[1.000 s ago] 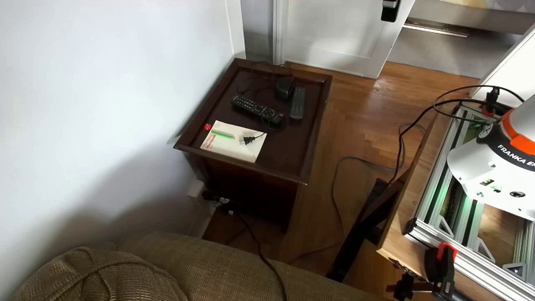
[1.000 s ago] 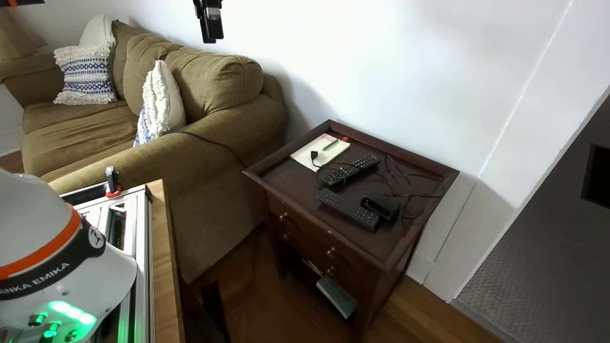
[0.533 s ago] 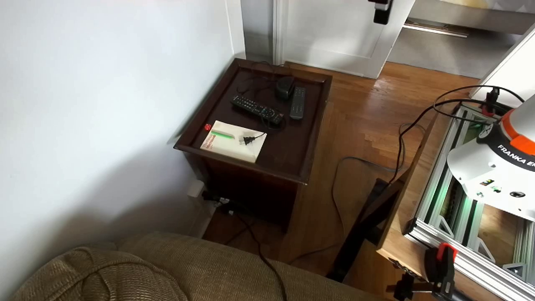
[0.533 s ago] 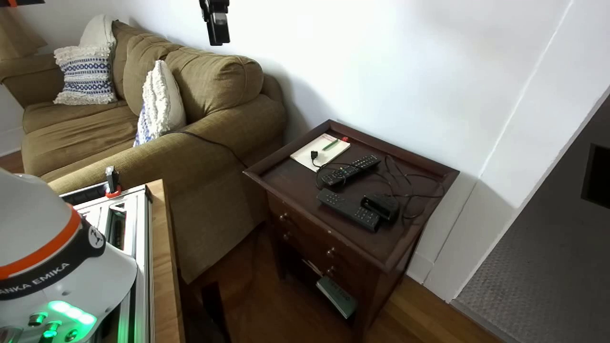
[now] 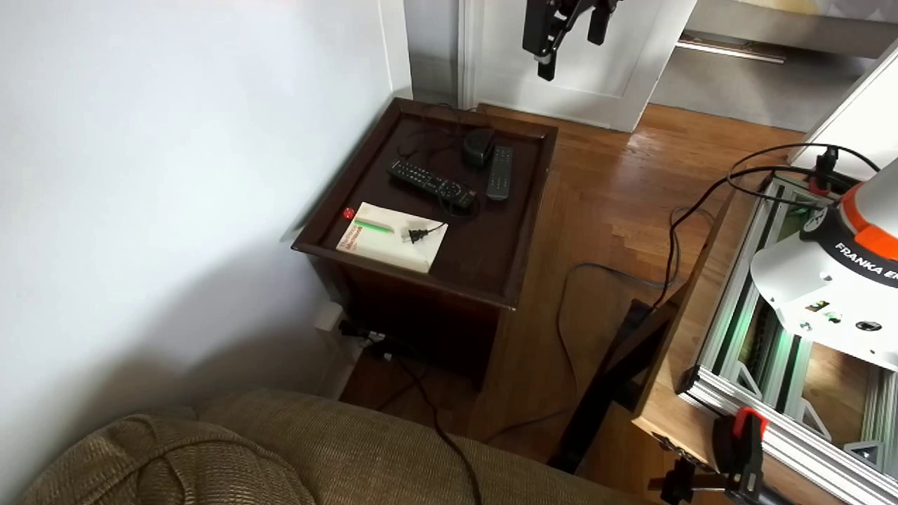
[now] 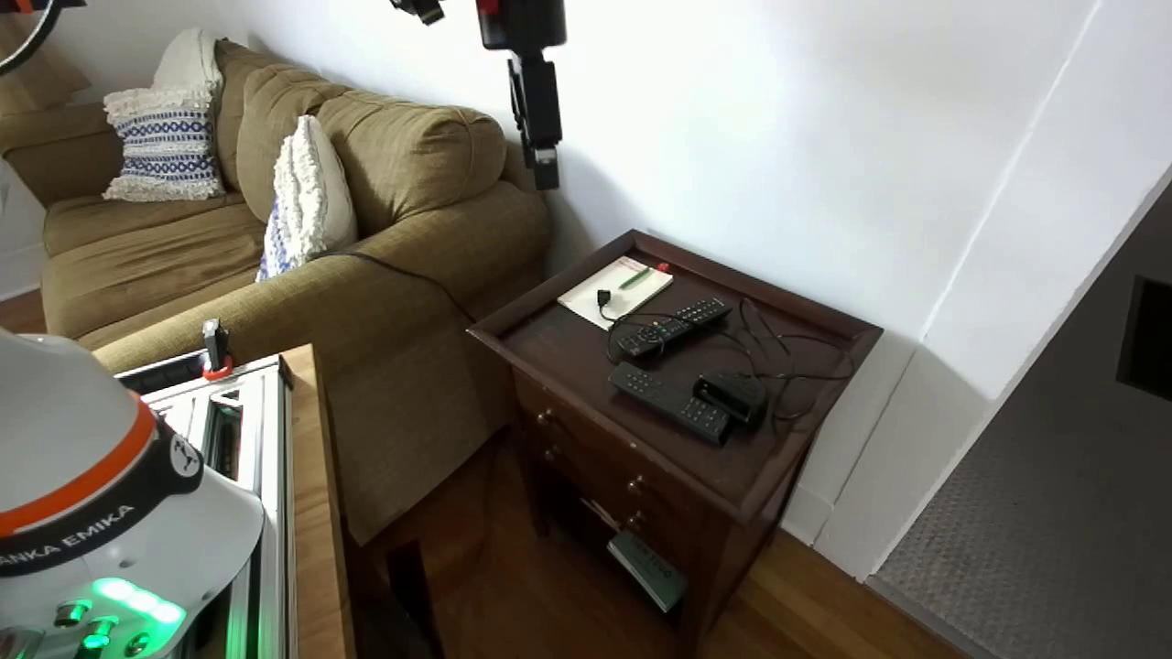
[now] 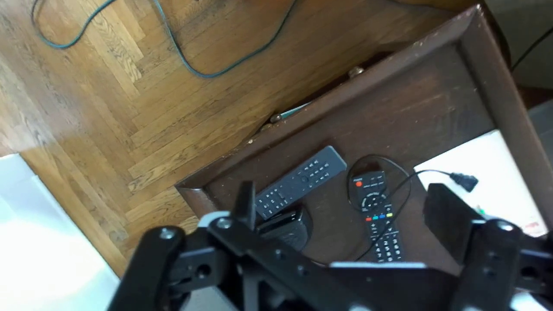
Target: Push a button on the black appliance
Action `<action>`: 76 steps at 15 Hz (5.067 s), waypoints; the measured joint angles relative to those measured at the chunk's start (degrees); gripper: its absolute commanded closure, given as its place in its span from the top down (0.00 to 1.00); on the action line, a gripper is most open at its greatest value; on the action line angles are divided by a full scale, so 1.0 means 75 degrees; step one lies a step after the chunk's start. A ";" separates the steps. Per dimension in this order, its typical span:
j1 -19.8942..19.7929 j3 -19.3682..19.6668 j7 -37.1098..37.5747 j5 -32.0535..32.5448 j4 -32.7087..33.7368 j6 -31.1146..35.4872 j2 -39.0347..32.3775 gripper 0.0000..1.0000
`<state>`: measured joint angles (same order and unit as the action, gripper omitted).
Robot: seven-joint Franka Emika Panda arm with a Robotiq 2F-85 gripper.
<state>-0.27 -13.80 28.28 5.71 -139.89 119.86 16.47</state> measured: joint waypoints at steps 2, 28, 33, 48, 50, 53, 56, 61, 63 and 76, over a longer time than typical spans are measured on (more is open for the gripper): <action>-0.0191 0.0236 0.0400 0.0127 -0.0016 0.0568 -0.0491 0.74; 0.0113 0.2218 0.3726 0.2021 0.0834 0.4186 -0.3907 0.00; 0.0272 0.2291 0.3556 0.1797 0.0942 0.4530 -0.4084 0.00; 0.1125 0.3375 0.3431 0.0971 0.2412 0.5772 -0.6521 0.00; 0.1243 0.3475 0.3430 0.0862 0.2549 0.5773 -0.6714 0.00; 0.1371 0.3602 0.3429 0.0740 0.2717 0.5773 -0.6930 0.00; 0.1442 0.3704 0.3420 0.0642 0.2861 0.5773 -0.7098 0.00; 0.1498 0.3792 0.3408 0.0541 0.2997 0.5773 -0.7278 0.00; 0.1530 0.3818 0.3404 0.0517 0.3045 0.5773 -0.7337 0.00; 0.1778 0.3969 0.3403 0.0513 0.3265 0.5773 -0.7529 0.00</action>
<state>13.06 15.96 53.80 9.56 -115.41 163.16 -40.00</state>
